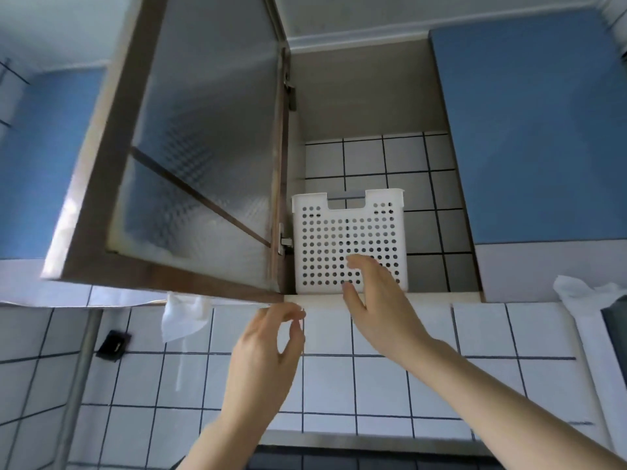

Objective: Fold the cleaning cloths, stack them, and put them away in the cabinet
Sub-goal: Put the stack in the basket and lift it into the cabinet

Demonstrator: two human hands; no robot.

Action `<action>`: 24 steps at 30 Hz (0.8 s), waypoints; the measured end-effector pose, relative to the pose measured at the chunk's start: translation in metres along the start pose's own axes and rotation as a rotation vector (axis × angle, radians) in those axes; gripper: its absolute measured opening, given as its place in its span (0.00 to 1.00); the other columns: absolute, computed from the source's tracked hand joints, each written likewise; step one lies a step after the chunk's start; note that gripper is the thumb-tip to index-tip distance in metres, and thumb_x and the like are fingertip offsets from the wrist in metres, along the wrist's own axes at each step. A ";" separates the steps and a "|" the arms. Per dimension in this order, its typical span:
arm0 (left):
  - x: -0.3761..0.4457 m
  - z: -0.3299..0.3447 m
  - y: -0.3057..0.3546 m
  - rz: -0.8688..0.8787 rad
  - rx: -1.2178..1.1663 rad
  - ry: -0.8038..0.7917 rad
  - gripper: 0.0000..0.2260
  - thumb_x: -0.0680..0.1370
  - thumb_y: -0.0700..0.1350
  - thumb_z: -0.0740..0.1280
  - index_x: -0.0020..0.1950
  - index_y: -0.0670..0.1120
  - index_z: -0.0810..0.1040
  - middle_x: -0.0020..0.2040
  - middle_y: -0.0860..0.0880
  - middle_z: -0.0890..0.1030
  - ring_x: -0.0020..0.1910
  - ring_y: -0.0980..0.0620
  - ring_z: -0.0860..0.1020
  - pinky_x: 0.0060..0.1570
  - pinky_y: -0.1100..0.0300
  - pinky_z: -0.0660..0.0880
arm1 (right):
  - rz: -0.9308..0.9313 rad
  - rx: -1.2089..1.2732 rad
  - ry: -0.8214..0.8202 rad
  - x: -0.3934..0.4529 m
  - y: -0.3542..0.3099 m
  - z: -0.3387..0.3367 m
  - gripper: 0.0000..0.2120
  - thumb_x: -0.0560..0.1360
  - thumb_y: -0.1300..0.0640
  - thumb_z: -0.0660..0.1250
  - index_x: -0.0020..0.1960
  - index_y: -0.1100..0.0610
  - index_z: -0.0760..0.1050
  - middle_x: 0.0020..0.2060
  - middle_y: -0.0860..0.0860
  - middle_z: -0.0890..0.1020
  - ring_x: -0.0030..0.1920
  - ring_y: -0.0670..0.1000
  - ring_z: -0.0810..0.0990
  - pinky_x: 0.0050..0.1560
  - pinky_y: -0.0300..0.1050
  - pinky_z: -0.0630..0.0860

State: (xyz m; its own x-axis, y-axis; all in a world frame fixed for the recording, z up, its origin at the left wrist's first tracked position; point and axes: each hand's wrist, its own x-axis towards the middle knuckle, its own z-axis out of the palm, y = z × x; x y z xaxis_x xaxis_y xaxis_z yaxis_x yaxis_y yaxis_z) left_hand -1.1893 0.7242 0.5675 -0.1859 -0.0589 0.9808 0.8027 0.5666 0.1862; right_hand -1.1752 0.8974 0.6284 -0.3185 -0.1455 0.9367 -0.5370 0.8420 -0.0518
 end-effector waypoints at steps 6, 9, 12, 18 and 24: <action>-0.020 -0.050 -0.011 -0.130 -0.034 0.109 0.12 0.74 0.37 0.65 0.37 0.53 0.76 0.32 0.56 0.81 0.41 0.59 0.78 0.31 0.74 0.70 | -0.448 -0.076 0.094 0.011 -0.083 -0.018 0.16 0.79 0.56 0.59 0.65 0.59 0.70 0.58 0.52 0.76 0.59 0.50 0.73 0.58 0.43 0.73; -0.022 -0.072 -0.021 -0.225 -0.014 0.186 0.12 0.75 0.37 0.65 0.34 0.50 0.77 0.32 0.57 0.81 0.36 0.59 0.78 0.30 0.73 0.69 | -0.577 -0.097 0.141 0.020 -0.117 -0.021 0.15 0.78 0.56 0.60 0.63 0.61 0.71 0.57 0.54 0.76 0.57 0.50 0.73 0.57 0.42 0.73; -0.014 -0.089 -0.026 -0.283 -0.022 0.314 0.08 0.76 0.38 0.64 0.37 0.45 0.77 0.36 0.57 0.80 0.35 0.59 0.76 0.32 0.69 0.67 | -0.681 -0.030 0.207 0.027 -0.150 -0.026 0.17 0.78 0.57 0.61 0.64 0.63 0.71 0.61 0.56 0.75 0.62 0.52 0.72 0.63 0.43 0.70; 0.000 -0.103 0.002 -0.161 -0.175 0.261 0.07 0.80 0.43 0.59 0.44 0.52 0.74 0.34 0.56 0.77 0.30 0.57 0.69 0.32 0.67 0.65 | -0.912 -0.039 0.255 0.034 -0.207 -0.035 0.20 0.77 0.52 0.61 0.66 0.60 0.73 0.65 0.59 0.74 0.69 0.58 0.68 0.68 0.49 0.64; 0.000 -0.082 0.016 -0.187 -0.305 0.269 0.07 0.78 0.42 0.60 0.40 0.49 0.70 0.26 0.55 0.70 0.25 0.58 0.63 0.27 0.66 0.61 | -0.958 -0.061 0.331 0.028 -0.206 -0.038 0.20 0.75 0.49 0.59 0.52 0.64 0.80 0.54 0.60 0.80 0.62 0.61 0.74 0.65 0.53 0.65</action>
State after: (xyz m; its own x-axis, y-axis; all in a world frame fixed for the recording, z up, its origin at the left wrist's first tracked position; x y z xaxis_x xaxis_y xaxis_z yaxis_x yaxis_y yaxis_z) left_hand -1.1306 0.6658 0.5752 -0.2221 -0.3721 0.9012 0.9070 0.2603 0.3310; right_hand -1.0441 0.7394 0.6787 0.4623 -0.6299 0.6241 -0.4089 0.4731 0.7804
